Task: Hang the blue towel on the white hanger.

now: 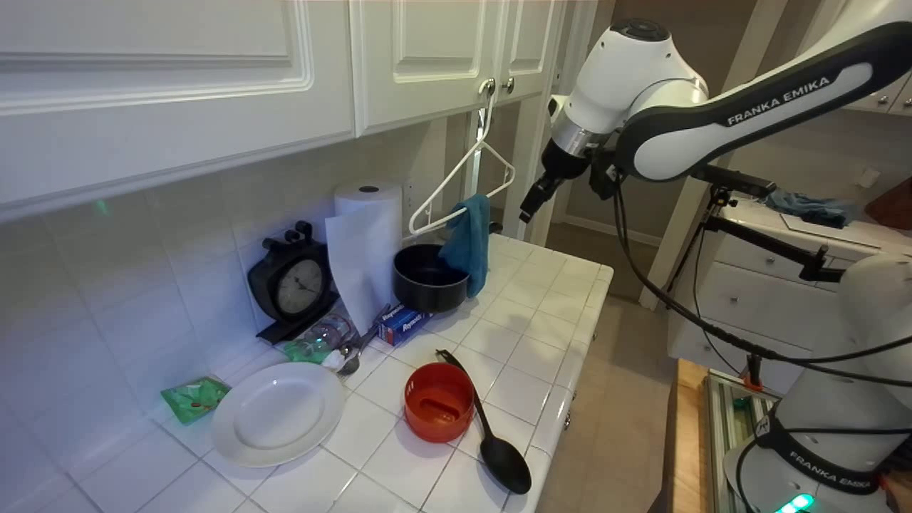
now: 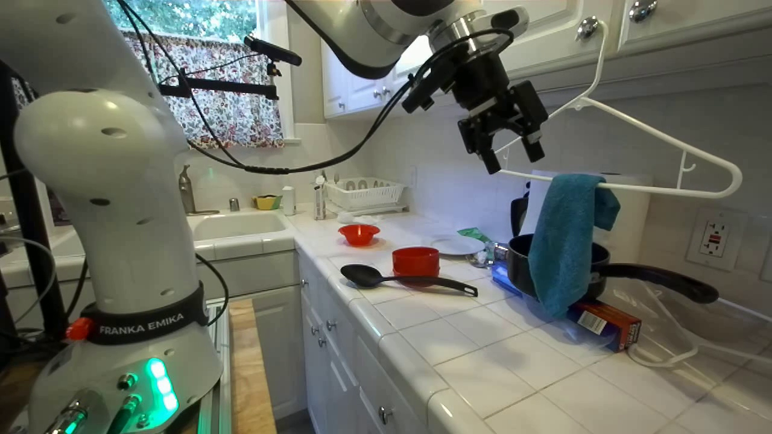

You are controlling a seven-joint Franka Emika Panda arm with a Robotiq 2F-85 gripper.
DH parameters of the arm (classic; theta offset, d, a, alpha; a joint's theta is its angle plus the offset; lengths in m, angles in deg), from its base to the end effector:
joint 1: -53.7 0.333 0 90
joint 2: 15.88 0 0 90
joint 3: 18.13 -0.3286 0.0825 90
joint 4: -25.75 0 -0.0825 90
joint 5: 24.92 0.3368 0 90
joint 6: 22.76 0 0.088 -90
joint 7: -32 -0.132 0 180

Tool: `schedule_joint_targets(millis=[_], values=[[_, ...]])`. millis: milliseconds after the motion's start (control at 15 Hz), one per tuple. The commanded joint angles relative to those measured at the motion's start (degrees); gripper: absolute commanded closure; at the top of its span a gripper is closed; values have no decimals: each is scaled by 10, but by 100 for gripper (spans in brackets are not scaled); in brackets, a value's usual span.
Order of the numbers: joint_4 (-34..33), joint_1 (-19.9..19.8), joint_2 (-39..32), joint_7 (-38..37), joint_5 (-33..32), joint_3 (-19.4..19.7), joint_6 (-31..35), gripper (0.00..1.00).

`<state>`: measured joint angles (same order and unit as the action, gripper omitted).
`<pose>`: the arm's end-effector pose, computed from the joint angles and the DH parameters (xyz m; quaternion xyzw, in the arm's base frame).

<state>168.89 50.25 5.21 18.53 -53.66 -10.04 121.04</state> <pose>0.4099 -0.0902 0.4695 0.9691 -0.0417 0.1887 0.1533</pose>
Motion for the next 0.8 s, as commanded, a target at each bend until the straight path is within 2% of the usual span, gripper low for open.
schedule_joint_targets(millis=[0, 467, 733], values=[[21, -16, 62, 60, 84, -16, -86, 0], [14, -27, 118, 69, 129, -33, -232, 0], [15, -25, 136, 65, 134, -38, -275, 0]])
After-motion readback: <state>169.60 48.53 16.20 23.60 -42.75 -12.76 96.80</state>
